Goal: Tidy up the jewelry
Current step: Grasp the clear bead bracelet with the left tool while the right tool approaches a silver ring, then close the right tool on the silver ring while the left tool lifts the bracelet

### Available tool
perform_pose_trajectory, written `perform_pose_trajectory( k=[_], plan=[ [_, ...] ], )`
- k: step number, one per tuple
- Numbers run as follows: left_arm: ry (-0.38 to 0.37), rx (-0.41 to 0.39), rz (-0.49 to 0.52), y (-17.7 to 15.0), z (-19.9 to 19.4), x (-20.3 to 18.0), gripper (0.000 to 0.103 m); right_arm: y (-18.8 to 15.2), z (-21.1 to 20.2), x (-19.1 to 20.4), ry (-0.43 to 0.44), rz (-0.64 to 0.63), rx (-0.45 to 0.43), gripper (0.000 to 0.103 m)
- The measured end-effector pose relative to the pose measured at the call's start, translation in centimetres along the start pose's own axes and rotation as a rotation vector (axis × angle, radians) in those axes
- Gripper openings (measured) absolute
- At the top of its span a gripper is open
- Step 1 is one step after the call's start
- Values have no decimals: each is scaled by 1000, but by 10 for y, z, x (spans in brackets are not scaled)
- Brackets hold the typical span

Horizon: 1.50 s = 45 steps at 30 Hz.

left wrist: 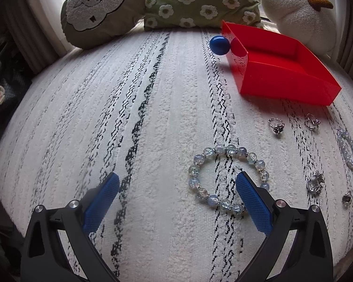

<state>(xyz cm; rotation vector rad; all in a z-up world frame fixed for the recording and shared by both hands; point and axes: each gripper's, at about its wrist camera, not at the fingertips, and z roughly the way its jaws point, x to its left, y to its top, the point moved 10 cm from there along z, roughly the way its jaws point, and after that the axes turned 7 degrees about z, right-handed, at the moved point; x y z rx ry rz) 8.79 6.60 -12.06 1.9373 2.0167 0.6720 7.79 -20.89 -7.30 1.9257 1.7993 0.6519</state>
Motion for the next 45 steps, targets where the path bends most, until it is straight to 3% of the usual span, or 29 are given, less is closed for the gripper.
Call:
perform_pose_trajectory(
  k=[5,6,7,17,21,22,26,29,37,45],
  plan=[
    [8,-4,28,-1,2,-4,91,-1,1,-2,5,14,7,98],
    [-1,3,32,-2,3,-7,74,-1,1,-2,5,15,5,98],
    [-27,-2,30,-2,2,-8,66,0,1,-2,4,16,4,98],
    [-94,-29,55,-1,-4,-22,39,-13,3,10,48,-12,23,98],
    [-97,-41,60,0,-8,-24,19,-17,-1,23,70,-52,11,98],
    [-96,-44,52,1,-9,-23,9,-19,-2,26,75,-59,10,98],
    [-103,-41,47,2,-9,-21,9,-26,-1,33,92,-83,15,95],
    [-103,-39,48,1,-10,-22,9,-34,3,37,99,-100,36,84],
    [-83,-39,64,1,-11,-22,9,-47,7,48,110,-151,58,69],
    [-83,-40,71,1,-11,-22,9,-54,8,57,115,-204,70,41]
  ],
)
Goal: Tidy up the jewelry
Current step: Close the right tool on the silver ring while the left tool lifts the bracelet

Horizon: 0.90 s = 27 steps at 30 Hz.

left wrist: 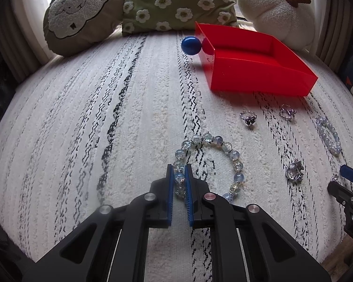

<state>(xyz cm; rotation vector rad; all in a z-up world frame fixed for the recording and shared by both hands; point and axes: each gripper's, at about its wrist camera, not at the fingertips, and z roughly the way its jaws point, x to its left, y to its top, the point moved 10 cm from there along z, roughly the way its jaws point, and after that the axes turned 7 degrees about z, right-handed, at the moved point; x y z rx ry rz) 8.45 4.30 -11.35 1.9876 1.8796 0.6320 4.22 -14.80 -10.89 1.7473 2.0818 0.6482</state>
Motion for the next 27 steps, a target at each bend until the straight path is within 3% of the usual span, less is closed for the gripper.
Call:
perform_pose_trajectory(
  k=[9,27],
  plan=[
    [-9,-2,1,1,-1,0,9,-2,-2,7,28,-25,-6,25],
    [-36,-75,1,10,-23,-5,9,4,-13,5,47,-9,-50,25]
  ],
)
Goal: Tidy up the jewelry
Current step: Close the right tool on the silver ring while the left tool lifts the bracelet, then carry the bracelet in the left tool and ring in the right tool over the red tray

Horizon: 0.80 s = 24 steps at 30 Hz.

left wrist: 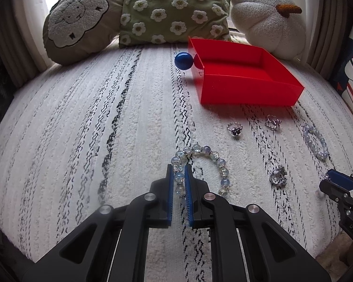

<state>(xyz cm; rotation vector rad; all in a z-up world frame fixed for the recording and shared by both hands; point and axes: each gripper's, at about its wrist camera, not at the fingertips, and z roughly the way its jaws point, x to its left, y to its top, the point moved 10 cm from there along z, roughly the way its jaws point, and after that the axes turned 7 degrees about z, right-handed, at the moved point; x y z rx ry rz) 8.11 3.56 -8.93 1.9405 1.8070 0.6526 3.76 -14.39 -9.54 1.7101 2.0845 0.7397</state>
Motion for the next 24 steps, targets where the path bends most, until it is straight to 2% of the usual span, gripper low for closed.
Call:
perform_pose_trajectory(
  k=[10,19,24],
  plan=[
    [-39,-108,26,27,-46,-16,9,13,-15,-4,9,27,-34,25],
    [-32,-216,52,54,-99,-21,9,39,-45,-2,10,38,-98,25],
    [-43,-218,73,56,-104,-29,9,45,-52,-1,8,37,-110,25]
  ],
)
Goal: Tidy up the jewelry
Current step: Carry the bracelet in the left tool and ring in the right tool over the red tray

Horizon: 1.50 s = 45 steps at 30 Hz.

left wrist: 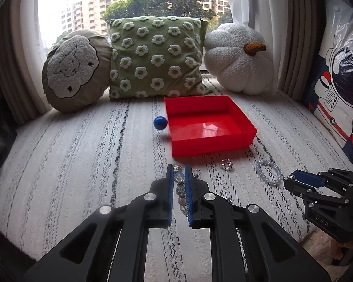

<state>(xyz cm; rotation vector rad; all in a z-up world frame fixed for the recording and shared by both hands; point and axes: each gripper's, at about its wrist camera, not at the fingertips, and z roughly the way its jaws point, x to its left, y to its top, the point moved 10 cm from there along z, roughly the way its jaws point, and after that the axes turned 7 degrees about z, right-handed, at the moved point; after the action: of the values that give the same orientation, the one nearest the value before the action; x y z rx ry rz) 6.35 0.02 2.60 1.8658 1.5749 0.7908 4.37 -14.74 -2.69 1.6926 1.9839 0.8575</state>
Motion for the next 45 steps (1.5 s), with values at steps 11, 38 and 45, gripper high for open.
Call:
perform_pose_trajectory(
  k=[11,38,45],
  plan=[
    [-9,26,13,17,15,1,9,42,-5,11,37,-39,1,25],
    [-92,120,67,118,133,9,9,166,108,5,-8,-25,143,25],
    [-90,178,87,115,173,3,9,164,149,-7,-29,4,211,25]
  ],
)
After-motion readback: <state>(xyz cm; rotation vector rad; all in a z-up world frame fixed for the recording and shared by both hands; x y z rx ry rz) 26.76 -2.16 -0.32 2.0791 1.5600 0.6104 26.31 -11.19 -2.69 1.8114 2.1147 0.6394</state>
